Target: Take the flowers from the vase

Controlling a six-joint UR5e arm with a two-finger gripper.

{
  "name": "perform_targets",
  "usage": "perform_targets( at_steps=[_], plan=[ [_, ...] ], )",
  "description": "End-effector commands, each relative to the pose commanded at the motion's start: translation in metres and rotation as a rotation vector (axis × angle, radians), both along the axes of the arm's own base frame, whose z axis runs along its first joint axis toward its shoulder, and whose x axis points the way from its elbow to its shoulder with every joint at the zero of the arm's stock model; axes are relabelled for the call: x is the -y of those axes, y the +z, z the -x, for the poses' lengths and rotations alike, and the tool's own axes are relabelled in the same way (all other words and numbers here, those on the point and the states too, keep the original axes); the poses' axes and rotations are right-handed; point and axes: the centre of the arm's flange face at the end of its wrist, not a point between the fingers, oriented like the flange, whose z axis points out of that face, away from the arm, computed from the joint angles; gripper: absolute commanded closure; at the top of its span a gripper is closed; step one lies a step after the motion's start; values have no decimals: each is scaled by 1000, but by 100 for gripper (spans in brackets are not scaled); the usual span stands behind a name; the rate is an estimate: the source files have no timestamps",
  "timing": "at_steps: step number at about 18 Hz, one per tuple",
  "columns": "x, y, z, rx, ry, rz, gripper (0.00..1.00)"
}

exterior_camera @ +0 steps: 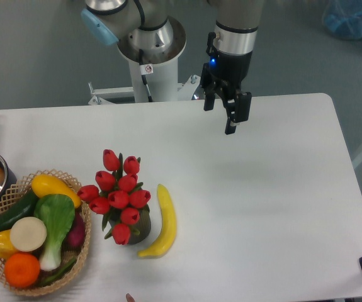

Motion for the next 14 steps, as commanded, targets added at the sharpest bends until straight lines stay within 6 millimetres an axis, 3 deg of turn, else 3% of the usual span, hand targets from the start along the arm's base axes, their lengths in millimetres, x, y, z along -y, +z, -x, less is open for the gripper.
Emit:
perform_targets(
  at_steps=[9,14],
  plan=[
    [-8,2,0,5,-17,-22,0],
    [-17,-4,-8,173,79,-181,0]
  ],
)
